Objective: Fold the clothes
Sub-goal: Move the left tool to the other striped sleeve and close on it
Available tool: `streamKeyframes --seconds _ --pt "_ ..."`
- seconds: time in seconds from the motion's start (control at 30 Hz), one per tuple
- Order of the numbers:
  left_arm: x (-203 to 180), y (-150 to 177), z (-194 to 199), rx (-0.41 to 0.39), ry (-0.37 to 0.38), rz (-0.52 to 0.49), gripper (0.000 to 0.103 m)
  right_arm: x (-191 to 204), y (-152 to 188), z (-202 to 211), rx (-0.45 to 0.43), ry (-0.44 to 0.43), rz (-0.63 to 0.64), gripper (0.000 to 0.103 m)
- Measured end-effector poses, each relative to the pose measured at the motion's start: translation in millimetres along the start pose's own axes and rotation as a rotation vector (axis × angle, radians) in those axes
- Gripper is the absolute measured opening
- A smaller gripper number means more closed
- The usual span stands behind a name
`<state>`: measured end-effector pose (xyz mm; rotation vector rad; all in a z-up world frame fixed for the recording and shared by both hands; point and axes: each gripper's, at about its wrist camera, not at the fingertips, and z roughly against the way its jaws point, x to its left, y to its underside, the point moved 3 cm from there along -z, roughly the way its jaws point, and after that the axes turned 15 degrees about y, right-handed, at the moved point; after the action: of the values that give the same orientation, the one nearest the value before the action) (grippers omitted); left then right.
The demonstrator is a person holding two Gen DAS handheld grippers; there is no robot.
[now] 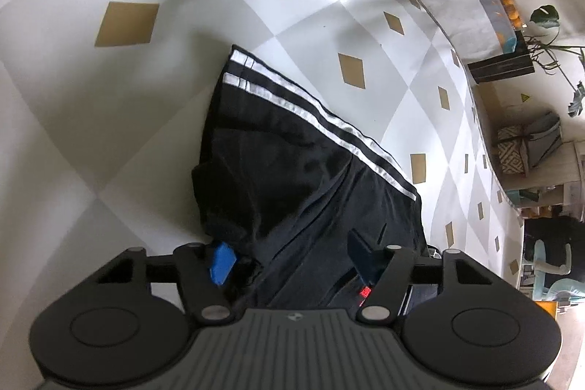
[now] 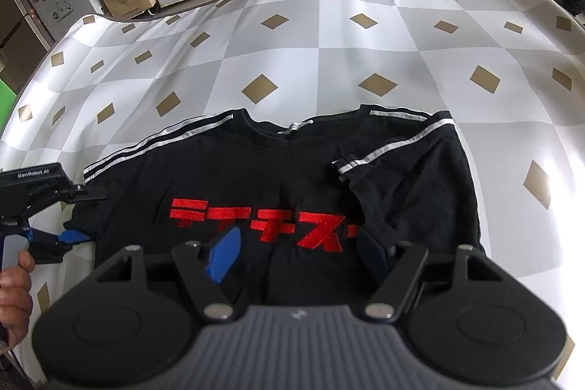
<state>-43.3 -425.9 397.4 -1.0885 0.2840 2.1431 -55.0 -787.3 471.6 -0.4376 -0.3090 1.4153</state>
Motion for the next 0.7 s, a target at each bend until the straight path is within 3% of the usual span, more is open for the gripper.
streamKeyframes --seconds 0.37,0.6,0.7 --pt "2 -8 11 -0.143 -0.073 -0.012 0.06 0 0 0 0.001 -0.003 -0.002 0.069" --pt "5 -15 9 -0.205 -0.07 0.031 0.06 1 1 -3 0.006 0.004 0.003 0.069" --pt "7 -15 8 -0.228 -0.067 0.044 0.049 3 2 -5 0.016 0.007 0.016 0.069"
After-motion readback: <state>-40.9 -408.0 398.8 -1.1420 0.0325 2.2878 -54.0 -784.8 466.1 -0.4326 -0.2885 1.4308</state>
